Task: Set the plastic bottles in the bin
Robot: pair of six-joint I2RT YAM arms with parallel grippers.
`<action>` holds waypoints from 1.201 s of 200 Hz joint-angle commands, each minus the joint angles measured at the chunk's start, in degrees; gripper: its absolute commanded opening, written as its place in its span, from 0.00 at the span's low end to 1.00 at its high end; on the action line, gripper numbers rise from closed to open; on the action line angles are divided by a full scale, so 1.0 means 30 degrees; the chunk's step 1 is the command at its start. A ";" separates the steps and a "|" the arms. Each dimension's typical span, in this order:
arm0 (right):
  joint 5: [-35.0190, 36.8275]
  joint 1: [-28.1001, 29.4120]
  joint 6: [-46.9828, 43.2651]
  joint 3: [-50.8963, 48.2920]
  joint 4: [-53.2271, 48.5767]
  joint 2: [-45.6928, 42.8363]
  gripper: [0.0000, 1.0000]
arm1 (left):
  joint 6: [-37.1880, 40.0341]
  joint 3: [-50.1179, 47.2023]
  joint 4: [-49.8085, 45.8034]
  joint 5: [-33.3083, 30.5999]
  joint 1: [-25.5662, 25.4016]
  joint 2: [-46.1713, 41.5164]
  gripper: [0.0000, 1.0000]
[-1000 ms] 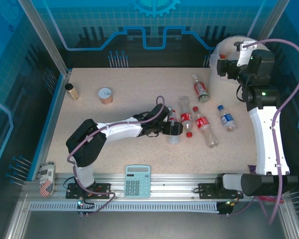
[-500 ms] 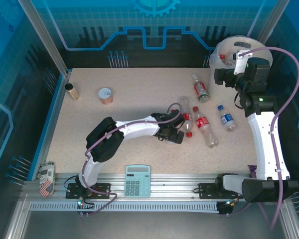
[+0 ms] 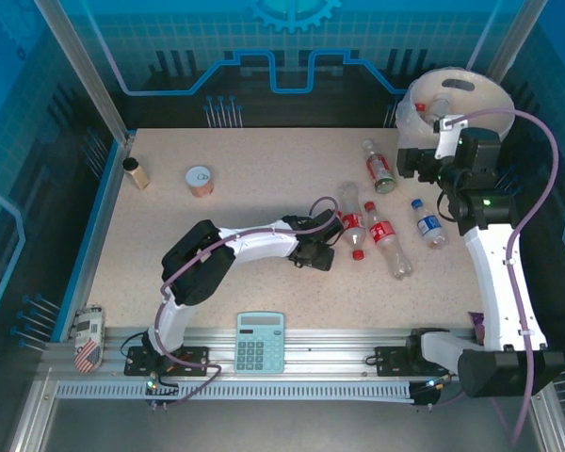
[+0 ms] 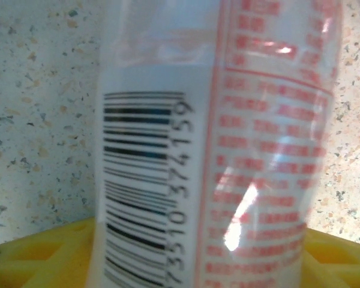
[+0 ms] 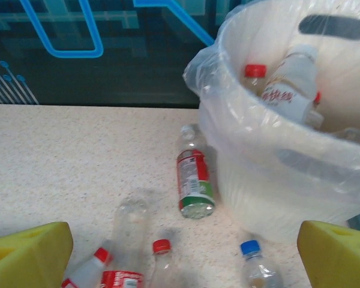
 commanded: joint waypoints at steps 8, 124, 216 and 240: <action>-0.2498 0.0411 0.1809 -0.0888 0.0275 -0.0305 0.97 | 0.0176 -0.0771 0.0422 -0.0029 0.0334 -0.1425 0.57; -0.8865 0.4370 0.8098 -0.2290 0.4708 0.3673 0.94 | 0.0609 -1.0808 1.3186 0.1933 0.1567 -1.0488 0.54; -0.9950 0.6407 0.9022 -0.1637 0.5500 0.7442 0.82 | 0.0341 -1.2701 1.7391 0.2348 0.1577 -1.1397 0.56; -1.0530 0.6564 0.9381 -0.1748 0.5912 0.7786 0.77 | 0.0403 -1.2459 1.7398 0.2394 0.1575 -1.1199 0.56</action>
